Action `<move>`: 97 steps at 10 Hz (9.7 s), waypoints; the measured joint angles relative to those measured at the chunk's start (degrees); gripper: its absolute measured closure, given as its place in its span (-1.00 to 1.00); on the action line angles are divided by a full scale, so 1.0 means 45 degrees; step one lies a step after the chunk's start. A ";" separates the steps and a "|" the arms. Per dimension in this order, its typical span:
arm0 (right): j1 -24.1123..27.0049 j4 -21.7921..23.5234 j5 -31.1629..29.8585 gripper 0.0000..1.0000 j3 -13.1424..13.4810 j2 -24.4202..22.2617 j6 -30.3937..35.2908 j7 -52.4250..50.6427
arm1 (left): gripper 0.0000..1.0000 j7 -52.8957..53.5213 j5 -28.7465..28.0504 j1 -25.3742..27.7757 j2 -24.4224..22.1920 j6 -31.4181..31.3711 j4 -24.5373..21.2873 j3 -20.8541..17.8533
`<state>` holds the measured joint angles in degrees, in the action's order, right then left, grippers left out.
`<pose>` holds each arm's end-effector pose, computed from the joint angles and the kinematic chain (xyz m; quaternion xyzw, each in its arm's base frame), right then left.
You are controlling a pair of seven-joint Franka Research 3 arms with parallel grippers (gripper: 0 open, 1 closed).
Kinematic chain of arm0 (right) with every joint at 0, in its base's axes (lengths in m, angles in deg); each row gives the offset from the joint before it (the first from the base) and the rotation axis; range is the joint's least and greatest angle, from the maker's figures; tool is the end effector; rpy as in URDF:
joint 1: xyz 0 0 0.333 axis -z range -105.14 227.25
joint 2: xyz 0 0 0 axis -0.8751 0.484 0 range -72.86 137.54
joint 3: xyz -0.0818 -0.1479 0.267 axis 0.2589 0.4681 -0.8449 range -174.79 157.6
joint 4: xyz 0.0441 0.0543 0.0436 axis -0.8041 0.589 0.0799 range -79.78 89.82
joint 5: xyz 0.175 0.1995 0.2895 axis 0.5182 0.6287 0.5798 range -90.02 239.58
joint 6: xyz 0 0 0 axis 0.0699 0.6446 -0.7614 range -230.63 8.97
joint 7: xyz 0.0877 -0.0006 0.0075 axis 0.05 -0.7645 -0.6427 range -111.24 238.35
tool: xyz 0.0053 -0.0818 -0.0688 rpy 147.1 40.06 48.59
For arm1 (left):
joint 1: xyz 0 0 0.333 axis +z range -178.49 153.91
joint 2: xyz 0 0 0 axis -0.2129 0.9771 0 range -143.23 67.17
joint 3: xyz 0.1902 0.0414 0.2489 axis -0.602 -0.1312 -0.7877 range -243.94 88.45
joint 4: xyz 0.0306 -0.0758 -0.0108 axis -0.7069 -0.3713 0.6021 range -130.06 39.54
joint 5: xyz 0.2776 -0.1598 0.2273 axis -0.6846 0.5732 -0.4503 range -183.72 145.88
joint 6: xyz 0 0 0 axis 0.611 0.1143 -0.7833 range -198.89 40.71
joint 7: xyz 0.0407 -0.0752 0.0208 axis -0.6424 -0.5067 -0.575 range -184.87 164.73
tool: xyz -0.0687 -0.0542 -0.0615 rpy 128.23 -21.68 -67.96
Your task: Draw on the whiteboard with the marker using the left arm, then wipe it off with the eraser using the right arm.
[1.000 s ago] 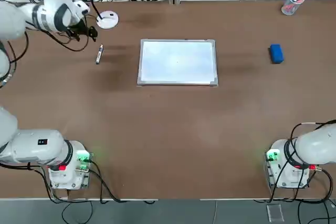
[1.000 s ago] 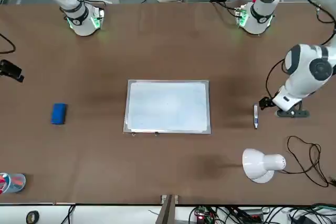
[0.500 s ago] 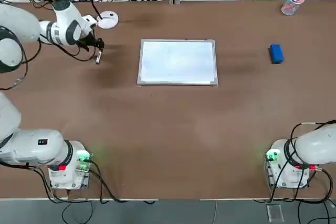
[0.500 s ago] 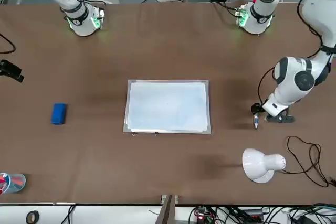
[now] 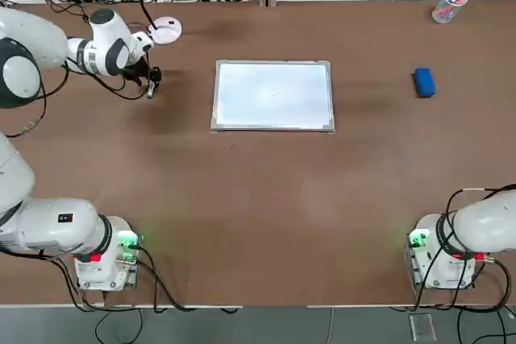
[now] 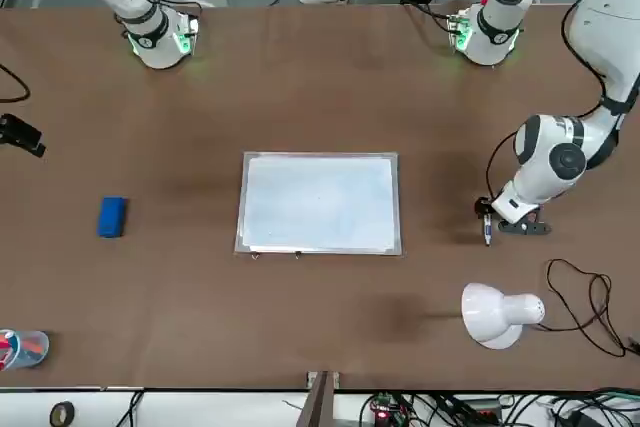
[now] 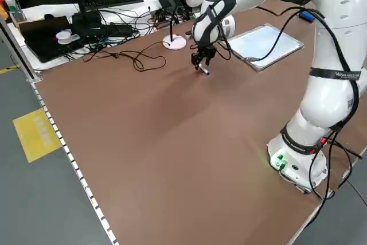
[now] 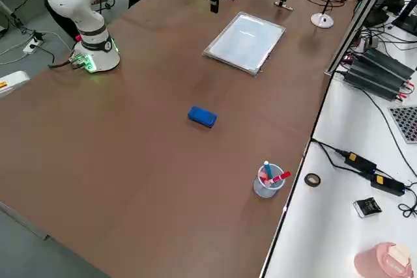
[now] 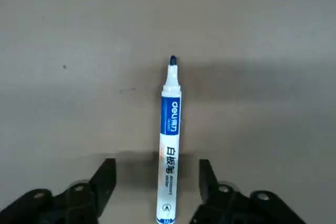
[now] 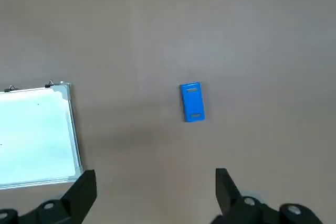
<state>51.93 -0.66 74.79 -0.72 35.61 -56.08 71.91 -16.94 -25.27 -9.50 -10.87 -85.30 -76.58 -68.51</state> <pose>0.5728 0.0150 0.6274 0.9980 -0.0618 0.0106 0.0029 0.5682 -0.0680 0.1837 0.9992 -0.0351 0.0139 0.0109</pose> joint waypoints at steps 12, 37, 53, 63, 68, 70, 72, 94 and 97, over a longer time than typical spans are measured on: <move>-0.0085 0.0004 -0.0012 -1.00 -0.0021 0.0000 -0.0025 0.0000 | 0.64 -0.0028 -0.0015 0.0016 0.0182 0.0133 0.0307 0.0091; -0.0086 0.0178 -0.0297 -1.00 -0.0011 0.0003 -0.0028 0.0000 | 0.65 -0.6354 2.0430 -0.3102 0.3831 0.7666 0.6228 0.2860; -0.0086 0.0222 -0.0568 -1.00 -0.0012 0.0040 -0.0030 0.0000 | 0.65 -0.4931 2.2436 -0.4282 0.6481 0.7654 0.7305 0.2864; -0.0086 0.0222 -0.0569 -1.00 -0.0013 0.0040 -0.0033 0.0000 | 0.65 -0.4523 2.2460 -0.4331 0.6683 0.7679 0.7426 0.2638; -0.0086 0.0222 -0.0569 -1.00 -0.0015 0.0040 -0.0033 0.0000 | 0.65 -0.4522 2.2321 -0.4492 0.6679 0.7730 0.7685 0.2342; -0.0086 0.0222 -0.0569 -1.00 -0.0015 0.0040 -0.0033 0.0000 | 0.65 -0.4548 2.1975 -0.4490 0.6648 0.7767 0.7809 0.2231; -0.0086 0.0222 -0.0569 -1.00 -0.0015 0.0040 -0.0033 0.0000 | 0.65 -0.4599 2.1813 -0.4487 0.6621 0.7770 0.7895 0.2131; -0.0330 0.1446 -0.0569 -1.00 0.0000 -0.0022 -0.0468 -0.1621 | 0.65 -0.5740 1.9920 -0.3958 0.5629 0.8054 0.7015 0.1719; -0.0330 0.1565 -0.0569 -1.00 0.0006 -0.0063 -0.0468 -0.1771 | 0.65 -0.6044 1.9838 -0.4013 0.5698 0.7967 0.7308 0.1632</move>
<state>50.45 6.39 72.23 -0.69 35.32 -58.19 63.95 -44.14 64.00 -27.55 14.77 -49.45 -43.70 -61.17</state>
